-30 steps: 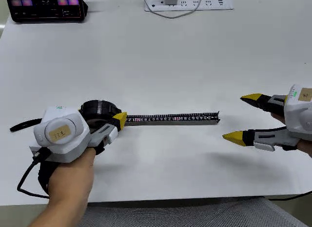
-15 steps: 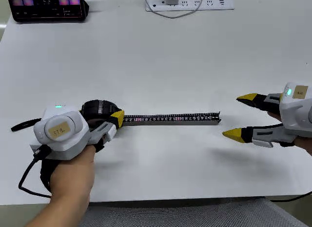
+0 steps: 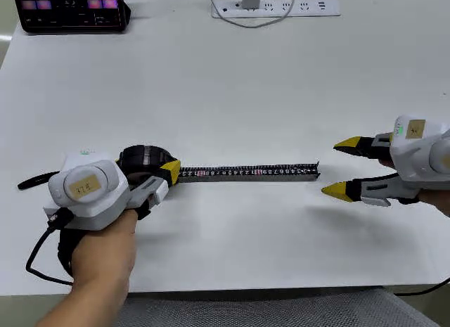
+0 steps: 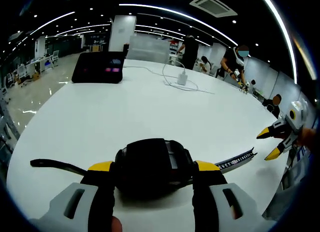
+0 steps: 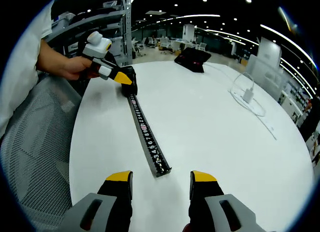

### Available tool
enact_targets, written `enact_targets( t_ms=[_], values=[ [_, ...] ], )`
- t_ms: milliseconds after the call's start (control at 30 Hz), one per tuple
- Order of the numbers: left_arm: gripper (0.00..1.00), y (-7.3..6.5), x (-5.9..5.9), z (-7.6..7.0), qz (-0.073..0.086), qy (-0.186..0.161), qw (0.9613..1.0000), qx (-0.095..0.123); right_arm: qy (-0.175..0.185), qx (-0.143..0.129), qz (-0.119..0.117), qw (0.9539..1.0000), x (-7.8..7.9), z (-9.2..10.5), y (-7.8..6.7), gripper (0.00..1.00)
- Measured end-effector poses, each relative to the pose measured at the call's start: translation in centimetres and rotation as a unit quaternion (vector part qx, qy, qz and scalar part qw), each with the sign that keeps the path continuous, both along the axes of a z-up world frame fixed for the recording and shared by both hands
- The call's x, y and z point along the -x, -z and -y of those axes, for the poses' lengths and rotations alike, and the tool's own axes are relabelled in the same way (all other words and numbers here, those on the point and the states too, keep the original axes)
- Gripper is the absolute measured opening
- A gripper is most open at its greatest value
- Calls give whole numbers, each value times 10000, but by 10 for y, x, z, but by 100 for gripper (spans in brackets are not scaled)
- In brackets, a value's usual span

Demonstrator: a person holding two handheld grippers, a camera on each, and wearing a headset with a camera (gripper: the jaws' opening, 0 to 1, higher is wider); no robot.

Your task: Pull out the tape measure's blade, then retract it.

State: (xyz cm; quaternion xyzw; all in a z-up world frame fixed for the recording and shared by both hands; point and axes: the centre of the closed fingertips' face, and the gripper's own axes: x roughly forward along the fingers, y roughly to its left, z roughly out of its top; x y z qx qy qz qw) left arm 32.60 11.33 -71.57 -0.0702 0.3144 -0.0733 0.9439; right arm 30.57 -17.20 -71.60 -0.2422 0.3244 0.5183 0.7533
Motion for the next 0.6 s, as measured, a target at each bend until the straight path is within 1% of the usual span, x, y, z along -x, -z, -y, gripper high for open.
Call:
enact_targets(
  t_ms=[100, 233, 267, 333, 400, 567, 600],
  values=[
    [58, 0, 0, 0, -5, 10, 10000, 6, -174, 143, -45, 9997, -1, -2, 5, 41],
    [58, 0, 0, 0, -4, 1, 10000, 22, -337, 202, -141, 9991, -1, -6, 9, 39],
    [58, 1, 0, 0, 0, 5, 10000, 26, -412, 234, -163, 9987, -1, -7, 10, 37],
    [58, 0, 0, 0, -1, 4, 10000, 25, -479, 291, -143, 9983, -3, -8, 12, 34],
    [58, 1, 0, 0, -9, 1, 10000, 25, -550, 331, -188, 9978, -5, -9, 13, 34],
    [58, 1, 0, 0, -23, 18, 10000, 25, -814, 576, -152, 9949, -7, -9, 19, 29],
    [58, 1, 0, 0, -26, 16, 10000, 32, -837, 564, -179, 9947, -6, -10, 19, 29]
  ],
)
